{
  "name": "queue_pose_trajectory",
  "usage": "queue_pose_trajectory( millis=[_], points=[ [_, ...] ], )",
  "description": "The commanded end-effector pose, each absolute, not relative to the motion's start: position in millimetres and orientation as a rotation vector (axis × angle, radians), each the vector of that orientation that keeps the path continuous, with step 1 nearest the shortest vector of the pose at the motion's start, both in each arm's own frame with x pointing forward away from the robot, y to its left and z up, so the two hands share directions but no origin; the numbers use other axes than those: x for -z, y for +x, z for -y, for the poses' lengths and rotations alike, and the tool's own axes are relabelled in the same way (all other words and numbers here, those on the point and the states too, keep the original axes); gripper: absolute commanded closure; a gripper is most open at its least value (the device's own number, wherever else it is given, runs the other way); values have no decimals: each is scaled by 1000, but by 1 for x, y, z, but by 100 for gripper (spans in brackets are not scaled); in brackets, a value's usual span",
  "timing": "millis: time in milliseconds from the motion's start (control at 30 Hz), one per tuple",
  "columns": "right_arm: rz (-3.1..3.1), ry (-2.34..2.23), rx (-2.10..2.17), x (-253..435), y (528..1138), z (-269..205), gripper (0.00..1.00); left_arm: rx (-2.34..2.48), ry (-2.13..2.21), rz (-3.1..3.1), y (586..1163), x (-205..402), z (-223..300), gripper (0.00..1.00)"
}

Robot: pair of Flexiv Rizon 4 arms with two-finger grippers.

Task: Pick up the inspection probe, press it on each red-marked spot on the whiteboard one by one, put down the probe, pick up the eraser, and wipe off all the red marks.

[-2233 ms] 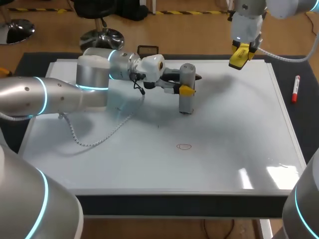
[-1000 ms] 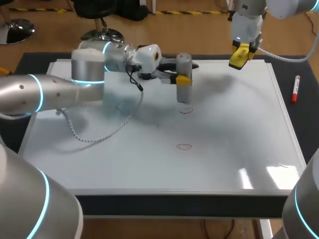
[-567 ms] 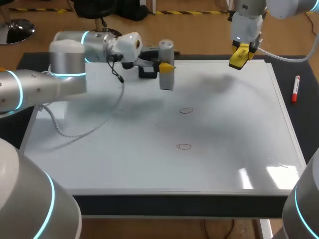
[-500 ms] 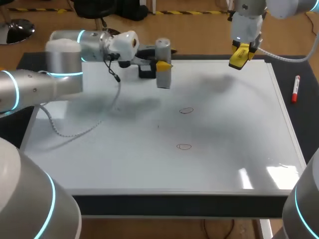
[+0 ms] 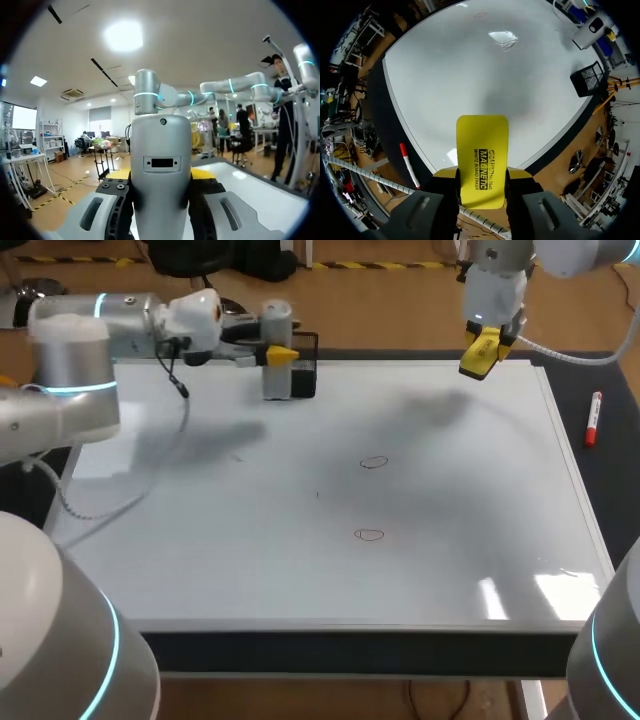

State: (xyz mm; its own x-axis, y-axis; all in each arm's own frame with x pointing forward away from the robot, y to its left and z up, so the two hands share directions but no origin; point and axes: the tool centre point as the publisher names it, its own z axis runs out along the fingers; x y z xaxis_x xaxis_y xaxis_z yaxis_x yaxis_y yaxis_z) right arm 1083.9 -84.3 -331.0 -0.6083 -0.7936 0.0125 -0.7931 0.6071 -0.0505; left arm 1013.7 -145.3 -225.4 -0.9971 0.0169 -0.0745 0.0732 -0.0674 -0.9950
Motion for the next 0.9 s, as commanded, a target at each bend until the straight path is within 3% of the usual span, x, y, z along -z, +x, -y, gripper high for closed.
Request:
queue_pose_trajectory(
  millis=[33, 500, 900],
  points=[
    [-2807, -1389, 84, 330, 1084, 85, 100, 2185, -72, -2058, 1008, 220, 122, 100],
    [-2807, -1389, 84, 330, 1084, 85, 100, 2120, -314, -1937, 1032, 240, 61, 100],
    [-2807, -1389, 84, 330, 1084, 85, 100, 2109, -371, -1910, 1042, 248, 50, 100]
  ],
)
